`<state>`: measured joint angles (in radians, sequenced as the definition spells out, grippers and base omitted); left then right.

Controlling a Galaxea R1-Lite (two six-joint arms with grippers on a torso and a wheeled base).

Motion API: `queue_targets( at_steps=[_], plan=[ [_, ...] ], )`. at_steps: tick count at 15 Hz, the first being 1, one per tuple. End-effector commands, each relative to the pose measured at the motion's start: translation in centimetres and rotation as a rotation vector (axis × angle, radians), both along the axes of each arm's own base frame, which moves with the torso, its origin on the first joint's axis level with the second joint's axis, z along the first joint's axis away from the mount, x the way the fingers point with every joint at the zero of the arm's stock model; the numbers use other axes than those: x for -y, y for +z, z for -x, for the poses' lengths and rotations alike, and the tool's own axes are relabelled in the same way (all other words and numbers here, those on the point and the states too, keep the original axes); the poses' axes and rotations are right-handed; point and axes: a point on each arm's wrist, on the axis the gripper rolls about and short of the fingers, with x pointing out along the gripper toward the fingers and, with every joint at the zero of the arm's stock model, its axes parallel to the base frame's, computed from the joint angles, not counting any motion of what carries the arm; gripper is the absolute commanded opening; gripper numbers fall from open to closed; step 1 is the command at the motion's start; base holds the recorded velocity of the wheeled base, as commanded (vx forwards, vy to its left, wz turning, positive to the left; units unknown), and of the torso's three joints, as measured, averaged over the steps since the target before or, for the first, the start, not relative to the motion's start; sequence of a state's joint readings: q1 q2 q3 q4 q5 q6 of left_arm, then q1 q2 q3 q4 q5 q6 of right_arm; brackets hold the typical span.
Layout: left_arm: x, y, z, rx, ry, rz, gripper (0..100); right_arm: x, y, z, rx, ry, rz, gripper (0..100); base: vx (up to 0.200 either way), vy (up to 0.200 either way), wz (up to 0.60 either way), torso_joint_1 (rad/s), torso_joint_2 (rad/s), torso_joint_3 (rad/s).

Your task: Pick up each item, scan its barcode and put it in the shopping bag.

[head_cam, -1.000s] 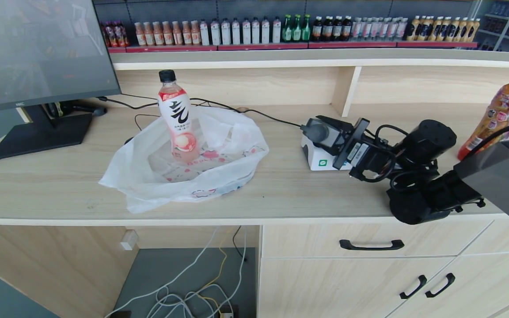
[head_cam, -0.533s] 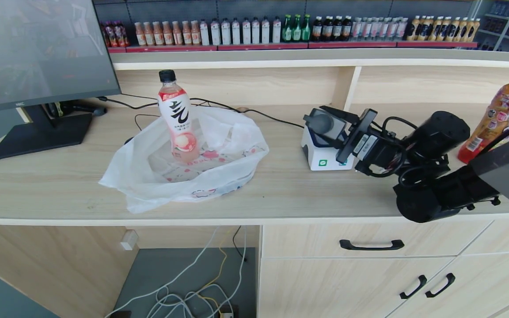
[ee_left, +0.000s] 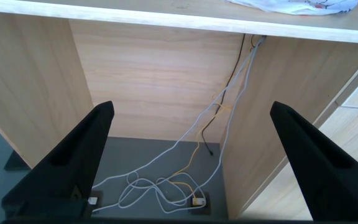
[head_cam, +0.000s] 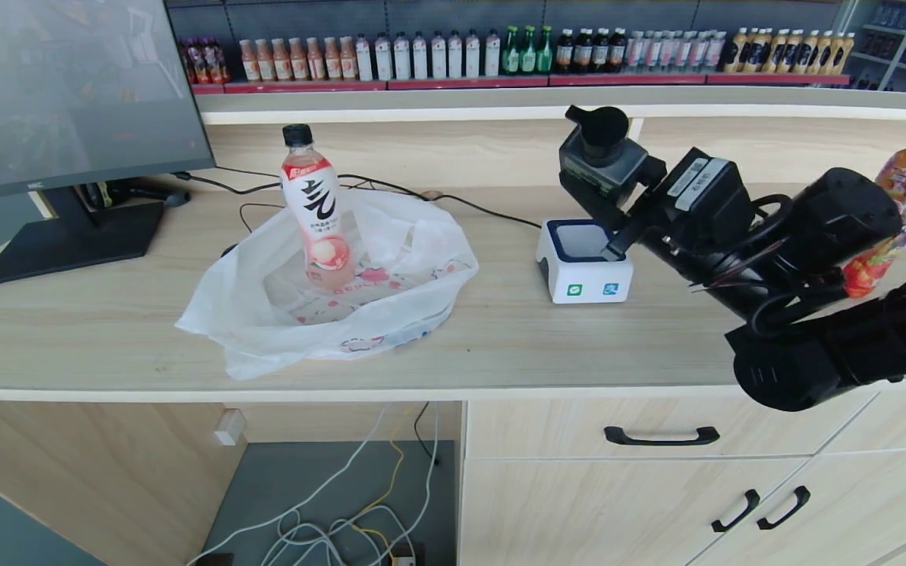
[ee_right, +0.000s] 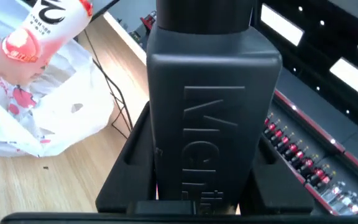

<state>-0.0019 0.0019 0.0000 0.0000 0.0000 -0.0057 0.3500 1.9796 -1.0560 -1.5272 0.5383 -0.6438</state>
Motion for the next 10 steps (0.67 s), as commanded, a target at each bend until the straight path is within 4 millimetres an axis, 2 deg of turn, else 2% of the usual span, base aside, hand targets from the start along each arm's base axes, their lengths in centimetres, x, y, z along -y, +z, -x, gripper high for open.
queue_targets(
  at_steps=[1, 2, 3, 4, 6, 8, 10],
  plan=[
    [0.0, 0.0, 0.0, 0.0, 0.0, 0.0, 100, -2.8, 3.5, 4.6, -0.095, 0.112, -0.199, 0, 0.0, 0.0, 0.0, 0.0, 0.0, 0.0],
    [0.0, 0.0, 0.0, 0.0, 0.0, 0.0, 100, -3.3, 3.8, 5.0, -0.14, 0.116, -0.258, 0, 0.0, 0.0, 0.0, 0.0, 0.0, 0.0],
    [0.0, 0.0, 0.0, 0.0, 0.0, 0.0, 100, -4.1, 4.4, 6.3, -0.292, 0.169, -0.359, 0, 0.0, 0.0, 0.0, 0.0, 0.0, 0.0],
    [0.0, 0.0, 0.0, 0.0, 0.0, -0.001, 100, -4.4, 5.2, 7.3, -0.369, 0.2, -0.388, 0, 0.0, 0.0, 0.0, 0.0, 0.0, 0.0],
    [0.0, 0.0, 0.0, 0.0, -0.003, -0.006, 100, -3.2, 5.7, 8.7, -0.501, 0.189, -0.416, 0, 0.0, 0.0, 0.0, 0.0, 0.0, 0.0],
    [0.0, 0.0, 0.0, 0.0, -0.001, -0.01, 100, -2.8, 4.1, 9.0, -0.62, 0.128, -0.432, 0, 0.0, 0.0, 0.0, 0.0, 0.0, 0.0],
    [0.0, 0.0, 0.0, 0.0, -0.001, -0.01, 100, -2.8, 2.7, 8.8, -0.709, 0.009, -0.583, 0, 0.0, 0.0, 0.0, 0.0, 0.0, 0.0]
  ],
)
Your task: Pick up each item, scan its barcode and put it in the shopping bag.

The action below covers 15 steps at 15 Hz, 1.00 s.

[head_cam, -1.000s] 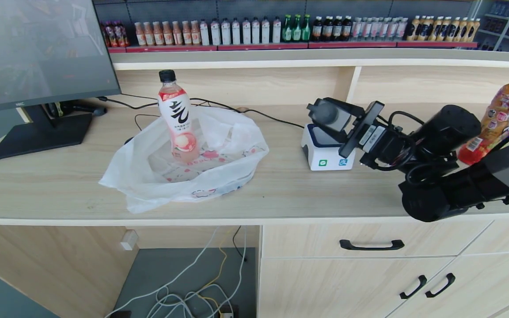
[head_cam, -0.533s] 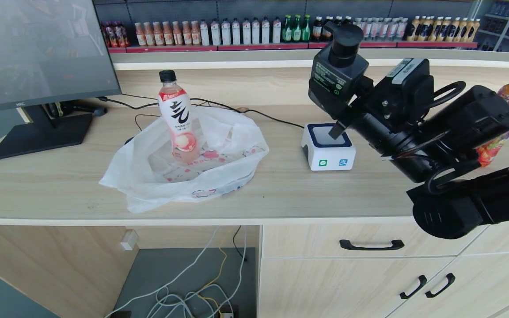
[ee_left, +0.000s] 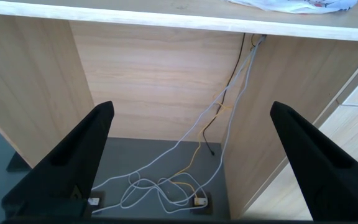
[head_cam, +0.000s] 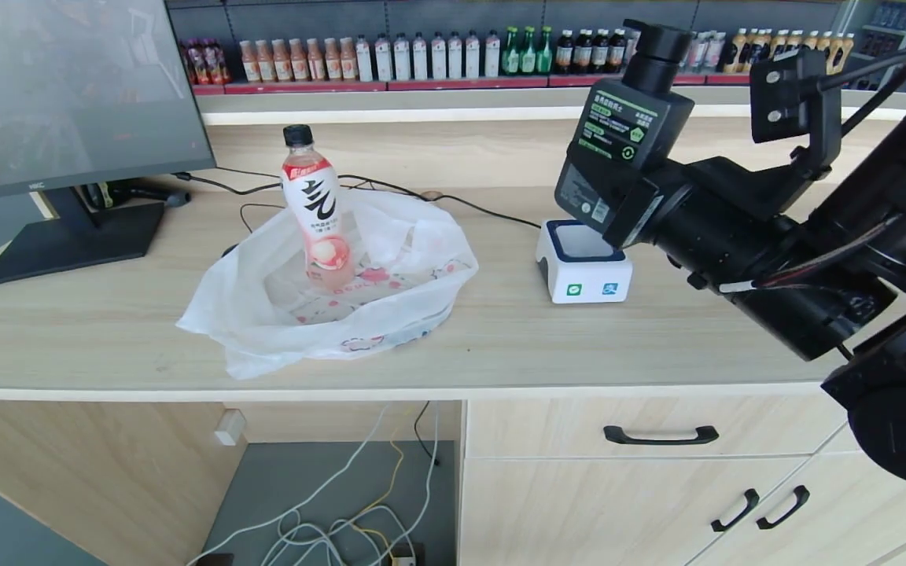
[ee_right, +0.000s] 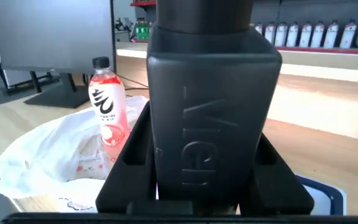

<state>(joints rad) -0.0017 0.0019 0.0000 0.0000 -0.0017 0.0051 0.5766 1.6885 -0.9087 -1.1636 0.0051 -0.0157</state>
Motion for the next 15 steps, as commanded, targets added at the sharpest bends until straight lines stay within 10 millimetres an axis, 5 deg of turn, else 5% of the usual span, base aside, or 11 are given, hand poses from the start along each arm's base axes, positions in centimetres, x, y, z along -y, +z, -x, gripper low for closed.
queue_targets(
  at_steps=[1, 8, 12, 15],
  plan=[
    [0.0, 0.0, 0.0, 0.0, 0.0, 0.001, 100, 0.3, -0.5, 0.2, -0.056, -0.115, -0.071, 0, 0.0, 0.0, 0.0, 0.0, 0.0, 0.0],
    [0.0, 0.0, 0.0, 0.0, 0.0, 0.001, 100, 0.0, -3.7, -1.5, -0.107, -0.215, -0.119, 0, 0.0, 0.0, 0.0, 0.0, 0.0, 0.0],
    [0.0, 0.0, 0.0, 0.0, 0.0, 0.004, 100, -3.4, -6.5, 1.2, -0.193, -0.132, -0.073, 0, 0.0, 0.0, 0.0, 0.0, 0.0, 0.0],
    [0.0, 0.0, 0.0, 0.0, 0.0, 0.005, 100, -3.4, -6.6, 1.4, -0.205, -0.12, -0.087, 0, 0.0, 0.0, 0.0, 0.0, 0.0, 0.0]
  ],
)
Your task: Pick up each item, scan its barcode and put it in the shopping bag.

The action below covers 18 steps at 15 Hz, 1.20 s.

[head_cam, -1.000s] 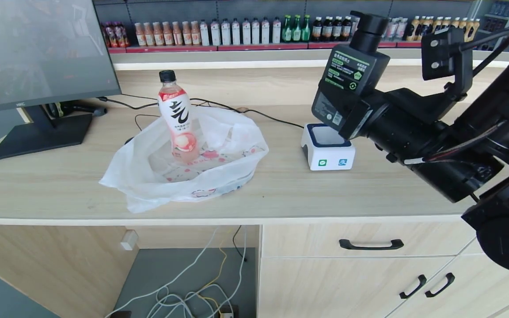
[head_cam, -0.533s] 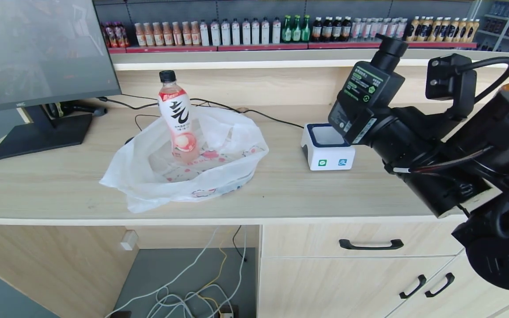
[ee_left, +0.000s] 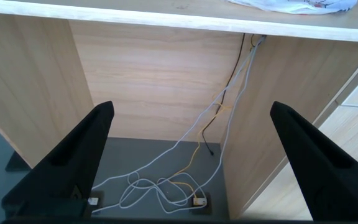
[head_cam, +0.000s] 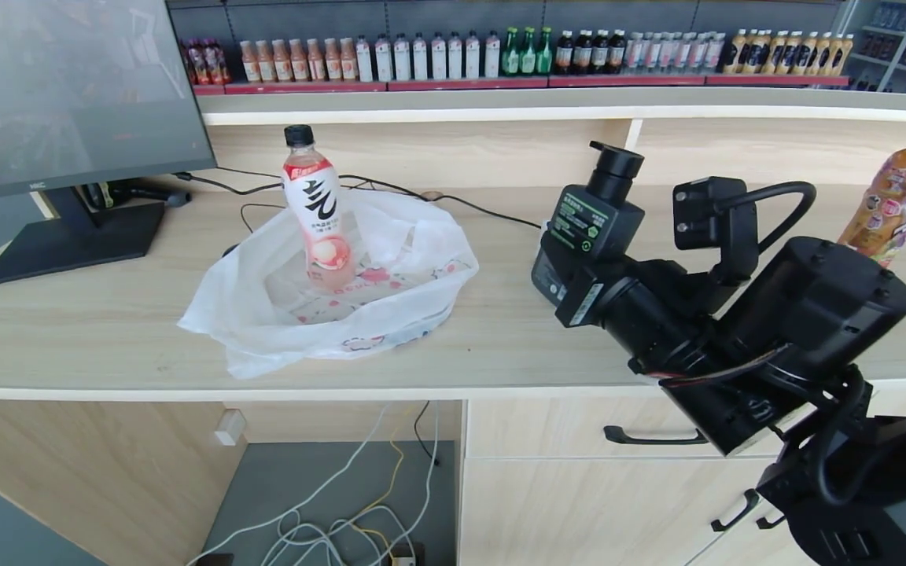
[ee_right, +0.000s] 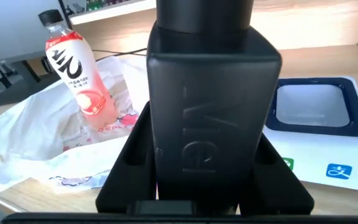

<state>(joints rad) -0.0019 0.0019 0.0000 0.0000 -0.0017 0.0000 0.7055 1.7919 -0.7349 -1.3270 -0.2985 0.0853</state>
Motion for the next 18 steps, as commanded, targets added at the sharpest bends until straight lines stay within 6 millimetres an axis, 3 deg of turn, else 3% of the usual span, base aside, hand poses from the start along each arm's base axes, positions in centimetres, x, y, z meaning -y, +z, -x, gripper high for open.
queue_targets(
  at_steps=[1, 9, 14, 18],
  plan=[
    [0.0, 0.0, 0.0, 0.0, 0.001, 0.0, 100, -0.2, -0.6, 0.1, -0.017, 0.008, 0.012, 0, 0.0, 0.2, 0.0, 0.002, 0.0, 0.002],
    [0.0, 0.0, 0.0, 0.0, 0.001, 0.003, 100, 1.1, 0.1, 1.3, 0.001, 0.003, -0.005, 0, 0.0, 0.2, 0.0, 0.003, 0.0, 0.002],
    [0.0, 0.0, 0.0, 0.0, 0.001, 0.003, 100, 1.0, -0.2, -1.4, 0.022, -0.024, 0.026, 0, 0.0, 0.2, 0.0, 0.0, 0.0, 0.0],
    [0.0, 0.0, 0.0, 0.0, 0.001, 0.002, 100, -0.6, -0.3, -3.3, 0.042, -0.025, 0.027, 0, 0.0, 0.0, 0.0, 0.0, 0.0, 0.0]
  ],
)
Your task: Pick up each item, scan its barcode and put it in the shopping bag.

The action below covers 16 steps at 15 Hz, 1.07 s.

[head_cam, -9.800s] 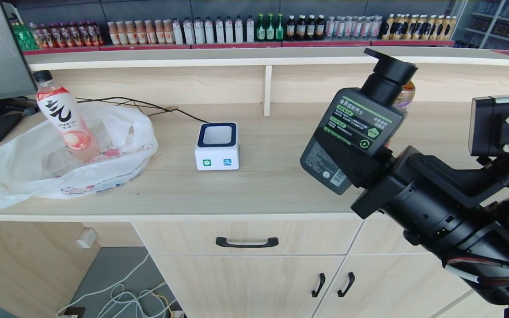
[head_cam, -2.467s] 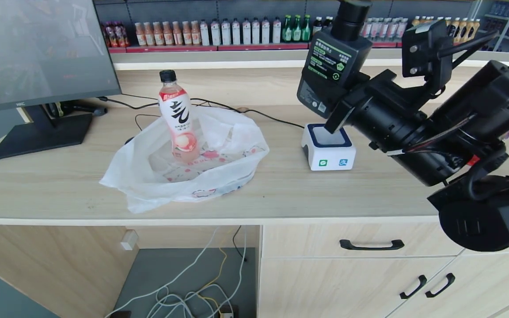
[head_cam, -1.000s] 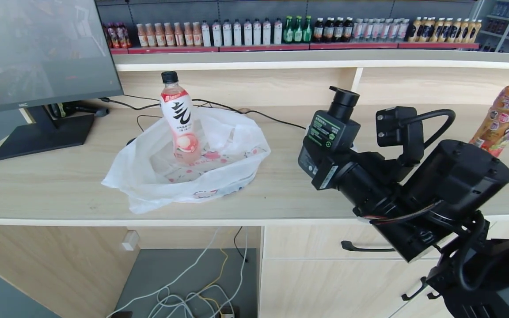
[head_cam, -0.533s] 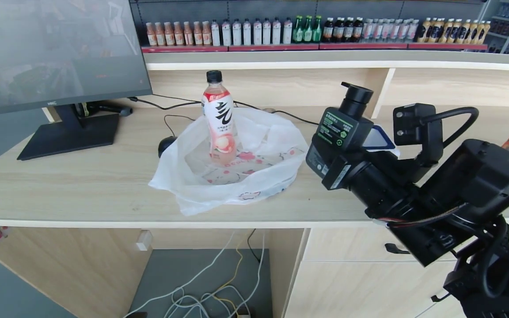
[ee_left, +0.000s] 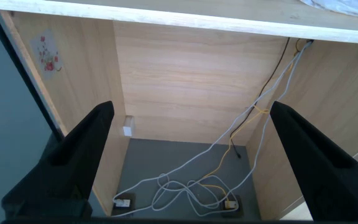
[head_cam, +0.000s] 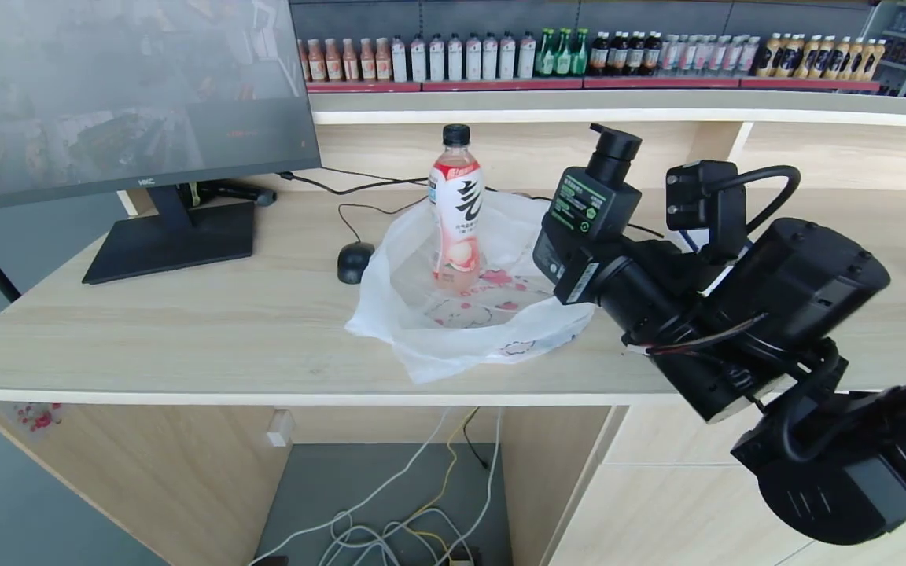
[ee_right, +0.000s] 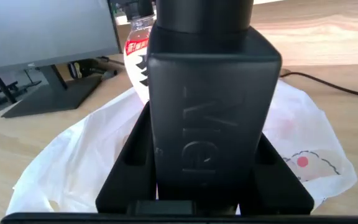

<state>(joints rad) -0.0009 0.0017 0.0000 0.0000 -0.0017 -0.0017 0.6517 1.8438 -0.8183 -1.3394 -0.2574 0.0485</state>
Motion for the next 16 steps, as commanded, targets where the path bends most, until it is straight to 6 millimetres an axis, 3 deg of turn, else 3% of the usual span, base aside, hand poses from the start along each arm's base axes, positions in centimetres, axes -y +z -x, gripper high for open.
queue_targets(
  at_steps=[1, 3, 6, 9, 13, 16],
  plan=[
    [0.0, 0.0, 0.0, 0.0, -0.001, 0.001, 100, -1.4, -0.1, -1.8, 0.022, -0.018, 0.01, 0, 0.0, 0.0, 0.0, 0.0, 0.0, 0.0],
    [0.0, 0.0, 0.0, 0.0, -0.001, -0.002, 100, -2.0, -0.7, -4.2, 0.077, -0.063, 0.03, 0, 0.0, 0.0, 0.0, 0.0, 0.0, 0.0],
    [0.0, 0.0, 0.0, 0.0, -0.001, 0.003, 100, -2.5, -2.2, -5.8, 0.091, -0.089, 0.019, 0, 0.0, 0.0, 0.0, 0.0, 0.0, 0.0],
    [0.0, 0.0, 0.0, 0.0, -0.001, 0.003, 100, -0.7, -0.2, -9.7, 0.151, -0.195, -0.002, 0, 0.0, 0.0, 0.0, 0.0, 0.0, 0.0],
    [0.0, 0.0, 0.0, 0.0, -0.001, 0.001, 100, -1.2, 1.6, -11.1, 0.106, -0.15, 0.04, 0, 0.0, 0.0, 0.0, 0.0, 0.0, 0.0],
    [0.0, 0.0, 0.0, 0.0, -0.001, 0.001, 100, -2.0, -0.2, -12.2, 0.038, -0.123, 0.093, 0, 0.0, 0.0, 0.0, 0.0, 0.0, 0.0]
  ],
)
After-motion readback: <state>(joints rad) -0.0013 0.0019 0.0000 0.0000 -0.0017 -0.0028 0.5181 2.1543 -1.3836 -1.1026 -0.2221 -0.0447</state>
